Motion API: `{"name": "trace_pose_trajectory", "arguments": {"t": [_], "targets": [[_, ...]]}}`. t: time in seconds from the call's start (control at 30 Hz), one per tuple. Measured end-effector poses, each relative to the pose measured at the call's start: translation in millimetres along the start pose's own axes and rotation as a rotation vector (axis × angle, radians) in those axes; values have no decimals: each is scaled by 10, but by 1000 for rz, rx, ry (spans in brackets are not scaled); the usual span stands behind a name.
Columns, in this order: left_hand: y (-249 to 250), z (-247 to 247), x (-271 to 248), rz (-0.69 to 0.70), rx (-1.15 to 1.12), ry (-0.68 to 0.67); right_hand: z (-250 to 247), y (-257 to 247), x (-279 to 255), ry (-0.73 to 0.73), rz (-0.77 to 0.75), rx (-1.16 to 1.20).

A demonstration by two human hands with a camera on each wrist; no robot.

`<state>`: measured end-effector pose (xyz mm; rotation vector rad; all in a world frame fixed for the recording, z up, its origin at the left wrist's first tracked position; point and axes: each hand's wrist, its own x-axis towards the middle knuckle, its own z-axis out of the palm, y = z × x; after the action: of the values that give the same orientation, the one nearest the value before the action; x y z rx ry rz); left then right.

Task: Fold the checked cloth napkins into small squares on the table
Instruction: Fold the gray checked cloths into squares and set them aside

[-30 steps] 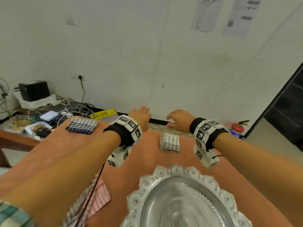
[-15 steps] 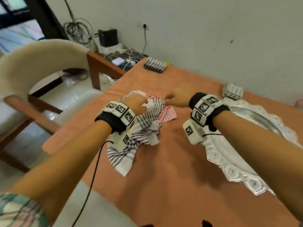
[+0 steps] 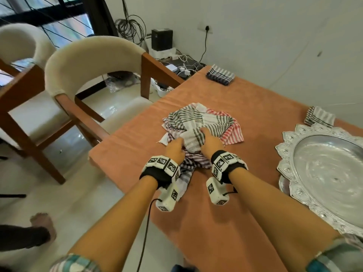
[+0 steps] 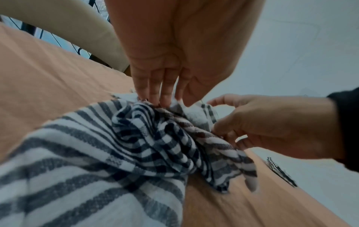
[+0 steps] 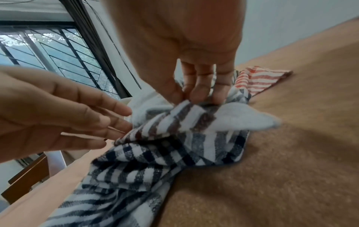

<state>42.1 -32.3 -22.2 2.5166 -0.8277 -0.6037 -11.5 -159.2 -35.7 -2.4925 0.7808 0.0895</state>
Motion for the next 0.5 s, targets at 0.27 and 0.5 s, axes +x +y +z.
{"name": "trace_pose_trajectory", "arguments": {"t": [0.27,0.5], "targets": [[218,-109,178,-91,-463,129,-265,1,-302,174,-26,239],[1000,-425,-343,336,-953,182,-823,65,-1102,363,-66,547]]}}
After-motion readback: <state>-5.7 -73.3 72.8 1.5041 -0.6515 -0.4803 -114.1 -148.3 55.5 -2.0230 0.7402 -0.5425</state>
